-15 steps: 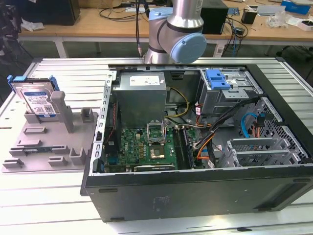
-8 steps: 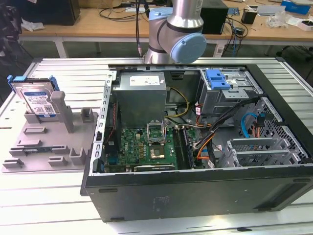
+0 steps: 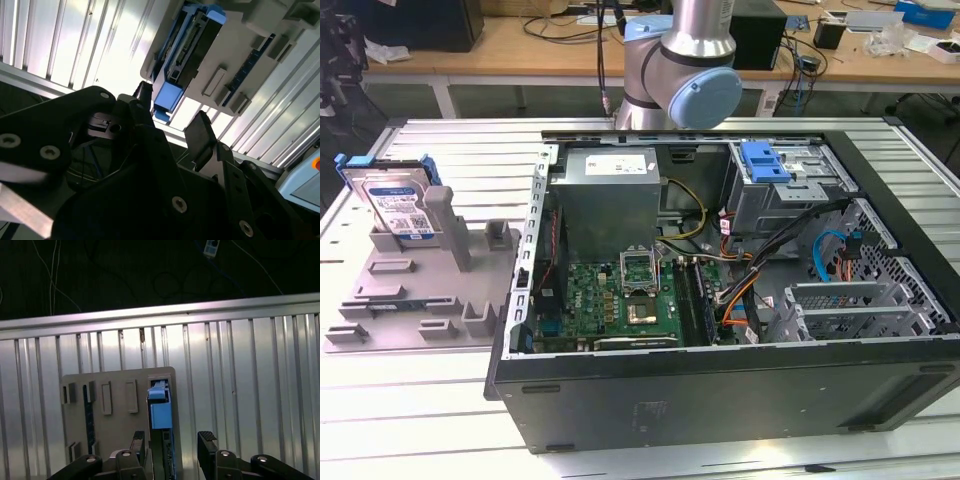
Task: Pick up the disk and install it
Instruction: 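Pick up the disk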
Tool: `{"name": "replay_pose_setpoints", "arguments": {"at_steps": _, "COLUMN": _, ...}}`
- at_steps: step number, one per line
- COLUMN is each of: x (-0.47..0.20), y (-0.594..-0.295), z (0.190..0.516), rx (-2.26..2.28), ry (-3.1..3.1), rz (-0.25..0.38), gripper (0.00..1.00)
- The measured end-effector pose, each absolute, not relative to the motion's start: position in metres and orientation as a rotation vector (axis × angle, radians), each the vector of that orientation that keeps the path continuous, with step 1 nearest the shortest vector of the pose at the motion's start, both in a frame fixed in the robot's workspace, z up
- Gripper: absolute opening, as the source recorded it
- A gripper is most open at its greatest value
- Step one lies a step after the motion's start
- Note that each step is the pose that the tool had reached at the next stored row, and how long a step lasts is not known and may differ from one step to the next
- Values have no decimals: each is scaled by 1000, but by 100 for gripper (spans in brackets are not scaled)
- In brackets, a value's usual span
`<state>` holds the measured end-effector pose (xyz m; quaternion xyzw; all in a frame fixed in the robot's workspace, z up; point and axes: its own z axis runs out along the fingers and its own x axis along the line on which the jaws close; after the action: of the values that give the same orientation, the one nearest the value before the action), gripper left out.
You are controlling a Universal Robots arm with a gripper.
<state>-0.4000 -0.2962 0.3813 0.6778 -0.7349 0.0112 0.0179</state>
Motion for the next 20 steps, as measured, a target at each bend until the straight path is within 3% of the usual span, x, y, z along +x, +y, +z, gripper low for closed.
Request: {"name": "replay_pose_setpoints", "arguments": {"at_steps": 20, "x": -400, "y": -301, "z": 371, "rx": 2106, "ry": -2283, "rz": 35, "gripper": 54}}
